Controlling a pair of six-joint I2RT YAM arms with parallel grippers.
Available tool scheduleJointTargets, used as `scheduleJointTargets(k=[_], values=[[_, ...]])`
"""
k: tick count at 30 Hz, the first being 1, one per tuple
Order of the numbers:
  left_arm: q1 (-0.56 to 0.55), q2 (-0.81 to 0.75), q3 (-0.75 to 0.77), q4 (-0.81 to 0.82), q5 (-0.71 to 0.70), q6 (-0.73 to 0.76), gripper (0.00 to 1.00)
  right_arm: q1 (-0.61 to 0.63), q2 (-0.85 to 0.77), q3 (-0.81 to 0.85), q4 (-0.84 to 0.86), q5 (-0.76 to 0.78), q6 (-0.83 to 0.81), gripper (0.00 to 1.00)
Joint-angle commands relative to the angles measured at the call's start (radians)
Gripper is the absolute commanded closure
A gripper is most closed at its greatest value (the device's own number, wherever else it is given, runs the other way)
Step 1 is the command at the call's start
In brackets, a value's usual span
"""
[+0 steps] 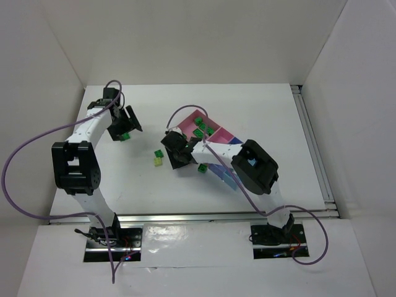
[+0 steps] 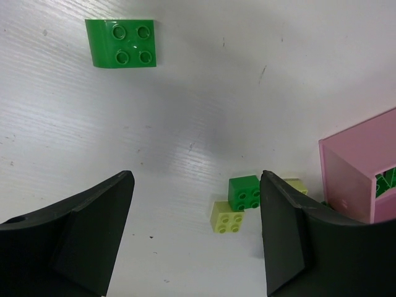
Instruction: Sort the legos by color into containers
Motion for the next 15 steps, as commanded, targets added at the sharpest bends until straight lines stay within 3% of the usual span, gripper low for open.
scheduleJointTargets(k=[1,7,15], values=[[0.010,-0.033,-0.001,0.002,0.011,-0.004,0.14,0.030,-0.064,-0.045,0.071,0.059,-0.019,0.59],[0.010,-0.033,0.033,0.021,0.149,-0.004,0.14,0.040,-0.293,-0.197,0.184,0.031,-0.037,0.68],[-0.097,0.034,0.080,-0.019,0.134,0.068,0.14,-0.029,-0.510,-0.304,0.023,0.261,0.050,0.68]])
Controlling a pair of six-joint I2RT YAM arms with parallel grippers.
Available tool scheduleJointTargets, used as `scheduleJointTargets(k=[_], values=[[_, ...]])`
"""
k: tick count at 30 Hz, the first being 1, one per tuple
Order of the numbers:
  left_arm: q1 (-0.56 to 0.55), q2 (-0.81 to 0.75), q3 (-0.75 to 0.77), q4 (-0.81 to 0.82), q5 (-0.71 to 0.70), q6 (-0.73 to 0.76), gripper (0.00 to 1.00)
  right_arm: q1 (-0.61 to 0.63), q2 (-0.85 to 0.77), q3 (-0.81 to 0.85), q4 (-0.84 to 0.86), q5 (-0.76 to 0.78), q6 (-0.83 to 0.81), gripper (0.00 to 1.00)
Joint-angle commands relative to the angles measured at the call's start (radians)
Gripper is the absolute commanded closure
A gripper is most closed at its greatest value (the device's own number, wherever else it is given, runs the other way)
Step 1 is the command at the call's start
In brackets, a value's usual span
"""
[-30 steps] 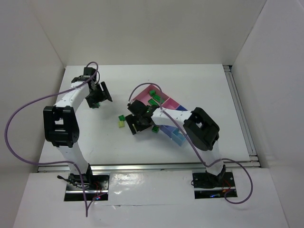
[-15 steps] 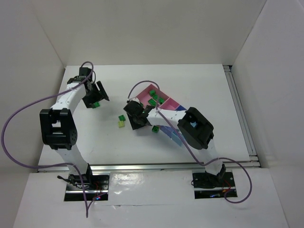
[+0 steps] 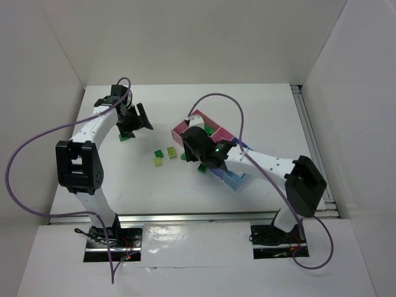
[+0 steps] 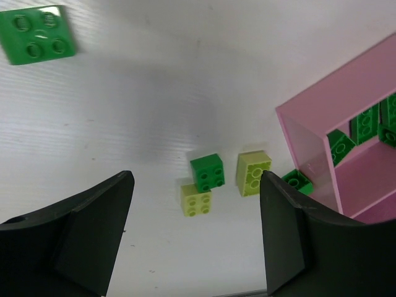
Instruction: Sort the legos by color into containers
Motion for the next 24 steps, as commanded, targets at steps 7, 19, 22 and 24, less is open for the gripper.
scheduleJointTargets(k=[7,19,22,24], values=[[-0.070,0.058,0.073,-0.035,0.051,0.041,0.14,-0.169,-0.176,-0.164,-0.070,0.103,0.115,0.68],[-0.070,0.056,0.062,-0.035,0.041,0.031,0.14,-0.236,-0.210,-0.250,-0.054,0.138,0.152,0.56],[-0.070,0.056,0.053,-0.026,0.051,0.031,0.14,-0.236,-0.222,-0.259,-0.064,0.147,0.161,0.54],[-0.070,0.056,0.053,-0.026,0.051,0.031,0.14,-0.236,-0.236,-0.268,-0.064,0.147,0.162,0.53]])
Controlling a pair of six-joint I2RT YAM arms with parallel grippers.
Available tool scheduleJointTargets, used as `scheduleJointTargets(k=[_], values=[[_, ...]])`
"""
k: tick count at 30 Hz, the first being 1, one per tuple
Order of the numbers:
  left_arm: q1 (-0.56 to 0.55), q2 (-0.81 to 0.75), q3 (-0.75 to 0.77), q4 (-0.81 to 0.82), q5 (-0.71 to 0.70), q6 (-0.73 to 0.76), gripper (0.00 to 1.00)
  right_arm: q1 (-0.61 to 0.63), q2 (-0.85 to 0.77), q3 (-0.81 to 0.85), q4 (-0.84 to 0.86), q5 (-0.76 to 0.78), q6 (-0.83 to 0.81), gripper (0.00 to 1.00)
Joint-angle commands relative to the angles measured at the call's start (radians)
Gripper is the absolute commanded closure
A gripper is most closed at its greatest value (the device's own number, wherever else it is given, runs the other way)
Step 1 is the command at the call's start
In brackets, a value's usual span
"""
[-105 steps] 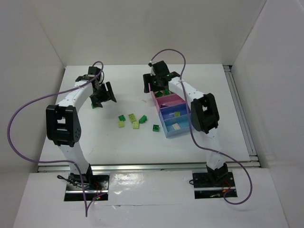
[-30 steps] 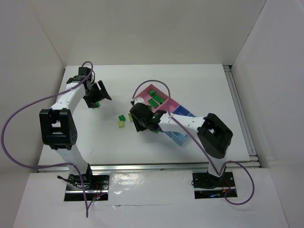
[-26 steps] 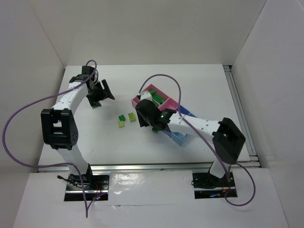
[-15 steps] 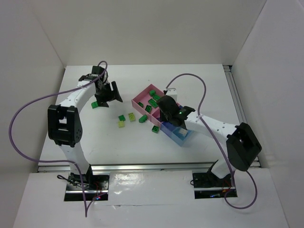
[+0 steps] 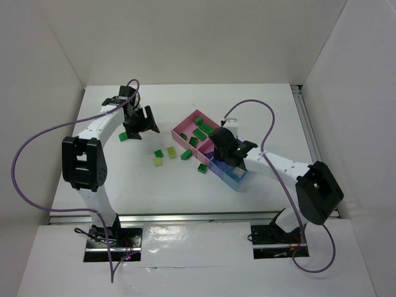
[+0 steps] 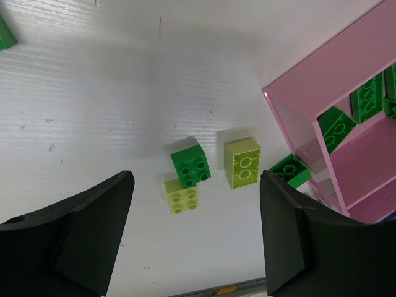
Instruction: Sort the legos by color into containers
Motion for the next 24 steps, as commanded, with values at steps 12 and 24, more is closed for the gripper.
scheduleJointTargets(k=[12,24], values=[[0.006,-0.011,0.013,-0.003,0.008,0.004,0.14,0.155,-0.110,0.049,0.009,0.106,-0.061,0.35],[0.046,-0.048,-0.024,-0.012,-0.030,0.013,0.14,0.241,0.358,0.501,0.001,-0.263,-0.306,0.32]])
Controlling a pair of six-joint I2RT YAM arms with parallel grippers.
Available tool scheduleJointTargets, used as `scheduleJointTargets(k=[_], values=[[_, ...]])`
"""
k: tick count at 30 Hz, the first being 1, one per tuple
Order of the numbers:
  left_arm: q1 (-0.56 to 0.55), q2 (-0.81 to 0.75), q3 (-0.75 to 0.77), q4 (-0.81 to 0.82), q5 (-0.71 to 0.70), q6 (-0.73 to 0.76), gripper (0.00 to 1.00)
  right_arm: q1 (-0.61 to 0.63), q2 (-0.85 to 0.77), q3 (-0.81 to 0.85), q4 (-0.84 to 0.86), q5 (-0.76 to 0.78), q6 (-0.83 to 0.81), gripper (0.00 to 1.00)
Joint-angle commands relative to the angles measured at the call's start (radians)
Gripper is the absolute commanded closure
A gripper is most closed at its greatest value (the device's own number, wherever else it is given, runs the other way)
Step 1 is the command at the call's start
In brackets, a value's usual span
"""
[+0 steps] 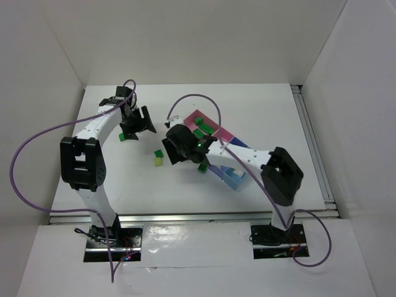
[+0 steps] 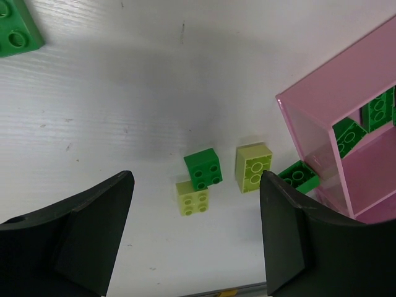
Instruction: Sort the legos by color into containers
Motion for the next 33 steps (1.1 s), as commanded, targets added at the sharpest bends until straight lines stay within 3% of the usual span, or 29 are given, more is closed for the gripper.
scheduleJointTargets(k=[1,5,20,23,28,33], values=[[0.033,-0.055,-0.017,-0.010,-0.025,0.012,0.14,0.001,0.122,0.134,-0.030,-0.098,-0.066,0.32],[0.060,-0.073,-0.037,-0.010,-0.036,0.003,0.14,0.001,0.234,0.263,-0.054,-0.098,-0.079,0.31],[0.109,-0.093,-0.099,0.008,-0.079,-0.006,0.14,-0.054,0.482,0.426,-0.063,-0.057,-0.080,0.28],[0.109,-0.093,-0.099,0.008,-0.079,-0.006,0.14,-0.063,0.505,0.435,-0.054,-0.057,-0.080,0.34],[0.118,-0.093,-0.099,0.008,-0.079,0.003,0.14,-0.063,0.459,0.435,-0.054,-0.046,-0.089,0.64],[0.118,-0.084,-0.099,0.017,-0.059,0.003,0.14,-0.063,0.241,0.287,0.030,-0.012,-0.089,0.67]])
